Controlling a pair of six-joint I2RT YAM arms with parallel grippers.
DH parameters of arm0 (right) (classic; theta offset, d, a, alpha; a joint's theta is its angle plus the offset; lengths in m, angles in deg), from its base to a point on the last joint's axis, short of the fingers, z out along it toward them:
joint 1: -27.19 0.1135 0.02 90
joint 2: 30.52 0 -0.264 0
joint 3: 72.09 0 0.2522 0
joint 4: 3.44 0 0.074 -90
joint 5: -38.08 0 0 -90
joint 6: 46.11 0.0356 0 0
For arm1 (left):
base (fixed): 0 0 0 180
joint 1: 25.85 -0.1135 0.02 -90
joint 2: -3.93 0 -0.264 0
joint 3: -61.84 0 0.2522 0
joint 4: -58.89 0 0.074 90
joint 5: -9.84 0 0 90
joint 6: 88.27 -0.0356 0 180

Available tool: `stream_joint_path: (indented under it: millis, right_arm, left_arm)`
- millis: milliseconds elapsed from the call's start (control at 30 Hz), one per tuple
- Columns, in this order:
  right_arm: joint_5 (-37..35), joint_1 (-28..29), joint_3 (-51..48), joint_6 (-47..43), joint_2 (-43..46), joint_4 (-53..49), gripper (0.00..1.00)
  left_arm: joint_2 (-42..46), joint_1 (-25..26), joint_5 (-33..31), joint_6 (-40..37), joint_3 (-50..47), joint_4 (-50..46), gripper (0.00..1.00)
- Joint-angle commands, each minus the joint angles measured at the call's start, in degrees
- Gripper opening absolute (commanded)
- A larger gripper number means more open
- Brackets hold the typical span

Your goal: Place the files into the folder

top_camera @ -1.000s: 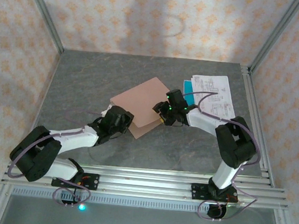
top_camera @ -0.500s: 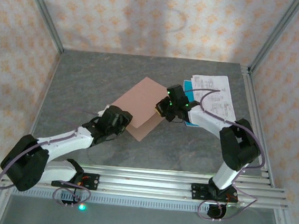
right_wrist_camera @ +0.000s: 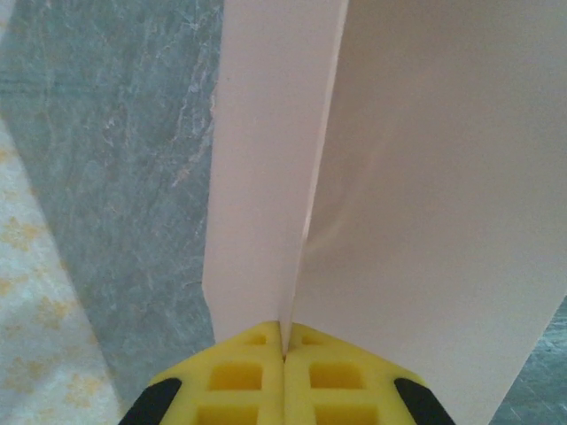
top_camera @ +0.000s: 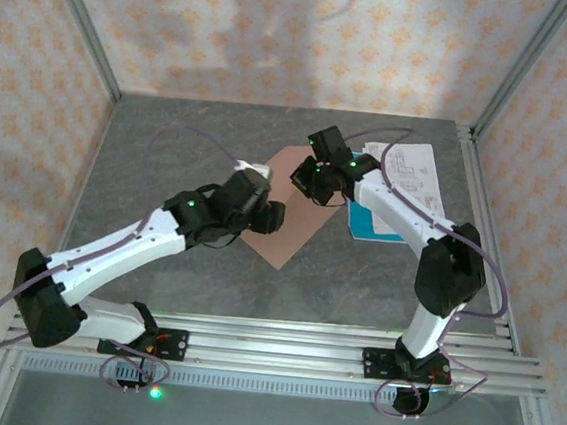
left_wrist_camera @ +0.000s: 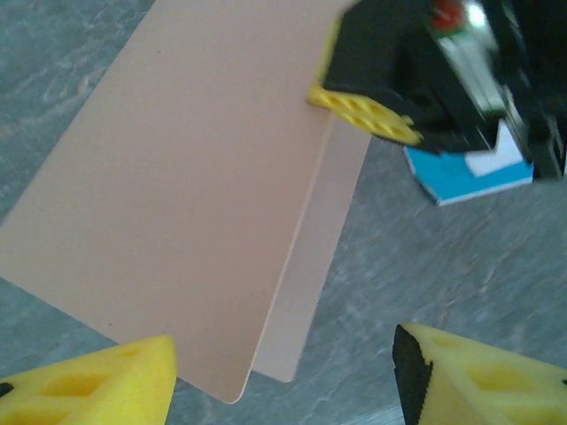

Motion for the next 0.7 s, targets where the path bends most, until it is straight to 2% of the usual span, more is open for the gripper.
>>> stream_joint_path:
  millis: [0, 267, 467, 667]
  right_arm:
    - [-0.7, 0.4, 3.0, -3.0, -0.9, -6.8, 0.0]
    - [1.6, 0.4, 5.0, -3.6, -0.5, -8.1, 0.0]
    - [2.9, 0.4, 4.3, -3.0, 1.2, -7.5, 0.0]
    - [4.0, 0.4, 3.6, -3.0, 2.9, -7.6, 0.0]
  left_arm:
    - [-3.7, 3.2, -12.4, -12.1, 3.6, -9.5, 0.72]
    - [-13.4, 11.2, -27.0, -16.2, 8.7, -13.5, 0.74]
    - [-20.3, 12.4, -35.5, -14.4, 11.9, -16.9, 0.69]
    - [-20.5, 12.5, -36.1, -14.7, 10.5, -14.2, 0.32]
